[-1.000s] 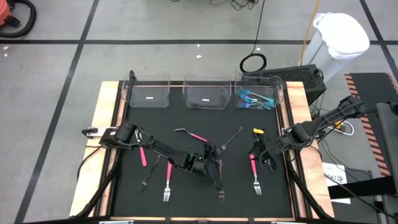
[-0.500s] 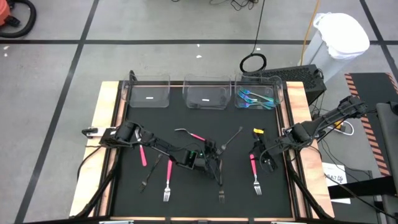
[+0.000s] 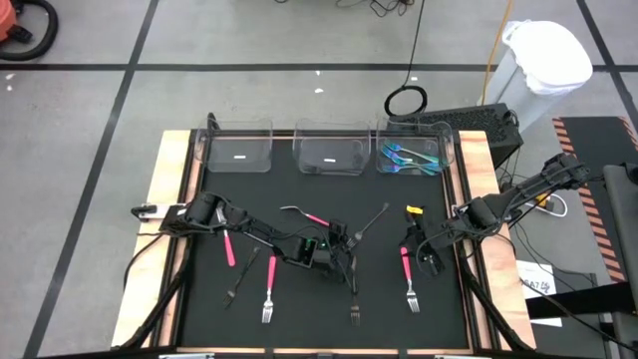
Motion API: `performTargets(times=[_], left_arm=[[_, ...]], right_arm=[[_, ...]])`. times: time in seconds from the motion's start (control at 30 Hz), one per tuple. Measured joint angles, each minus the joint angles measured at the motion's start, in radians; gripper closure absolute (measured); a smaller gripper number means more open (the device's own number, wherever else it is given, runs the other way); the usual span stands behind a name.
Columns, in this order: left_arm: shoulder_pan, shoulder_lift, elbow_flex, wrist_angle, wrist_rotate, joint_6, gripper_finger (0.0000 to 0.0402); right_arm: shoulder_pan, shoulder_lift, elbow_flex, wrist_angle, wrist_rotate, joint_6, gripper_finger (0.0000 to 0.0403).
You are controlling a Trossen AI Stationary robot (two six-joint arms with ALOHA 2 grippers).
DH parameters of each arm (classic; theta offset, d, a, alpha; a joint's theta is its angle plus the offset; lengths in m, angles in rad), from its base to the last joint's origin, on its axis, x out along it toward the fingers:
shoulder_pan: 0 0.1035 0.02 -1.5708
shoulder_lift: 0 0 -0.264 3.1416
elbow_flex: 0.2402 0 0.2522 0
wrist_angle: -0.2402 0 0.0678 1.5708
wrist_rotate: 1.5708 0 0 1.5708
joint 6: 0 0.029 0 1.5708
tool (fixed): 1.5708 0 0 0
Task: Sort silverware by color (type)
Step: Put the black fork into the middle transparent bin
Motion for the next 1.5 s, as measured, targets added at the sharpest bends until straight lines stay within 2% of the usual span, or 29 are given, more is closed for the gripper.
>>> performTargets(times=[0.4, 0.93, 1.07, 1.37, 1.5], left_arm=[[0.005, 0.0, 0.0, 0.0, 0.008, 0.0, 0.0214], [0.014, 0.0, 0.0, -0.001, 0.079, -0.008, 0.0355], [0.017, 0.001, -0.001, 0.002, 0.082, -0.058, 0.0391], [0.02, 0.001, -0.001, 0.011, 0.084, -0.085, 0.0398], [0.01, 0.002, -0.001, 0.04, 0.064, -0.052, 0.0399]], right_arm=[[0.0, 0.0, 0.0, 0.0, 0.0, -0.002, 0.0287], [0.0, 0.0, 0.0, 0.0, 0.001, -0.003, 0.0287], [0.0, 0.0, 0.0, 0.0, 0.0, -0.003, 0.0287], [0.0, 0.0, 0.0, -0.001, 0.0, -0.003, 0.0287], [0.0, 0.0, 0.0, -0.001, 0.0, -0.001, 0.0287]])
